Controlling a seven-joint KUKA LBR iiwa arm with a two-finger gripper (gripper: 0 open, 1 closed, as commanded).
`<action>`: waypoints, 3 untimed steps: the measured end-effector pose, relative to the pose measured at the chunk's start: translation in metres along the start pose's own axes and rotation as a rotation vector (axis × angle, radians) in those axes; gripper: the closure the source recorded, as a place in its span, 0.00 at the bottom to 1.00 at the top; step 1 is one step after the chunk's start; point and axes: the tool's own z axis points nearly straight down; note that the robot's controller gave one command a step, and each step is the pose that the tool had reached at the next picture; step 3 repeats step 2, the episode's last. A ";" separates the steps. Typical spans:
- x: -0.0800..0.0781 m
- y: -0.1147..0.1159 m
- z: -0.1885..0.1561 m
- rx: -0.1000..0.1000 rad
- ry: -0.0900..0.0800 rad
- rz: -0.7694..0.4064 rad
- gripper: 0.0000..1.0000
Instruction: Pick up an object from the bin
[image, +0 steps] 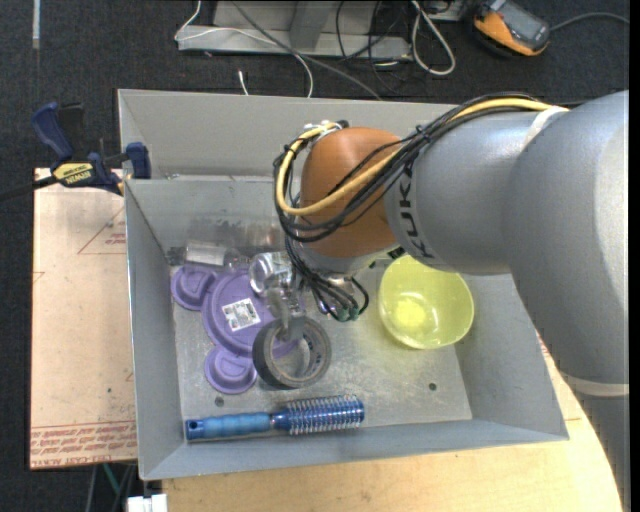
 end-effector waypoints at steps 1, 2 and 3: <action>0.016 0.010 0.044 0.003 -0.008 0.189 1.00; 0.016 0.012 0.045 0.001 -0.007 0.187 1.00; 0.016 0.012 0.045 0.001 -0.007 0.187 1.00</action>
Offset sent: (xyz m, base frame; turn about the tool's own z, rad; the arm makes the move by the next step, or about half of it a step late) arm -0.0220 0.0555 -0.0561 0.0318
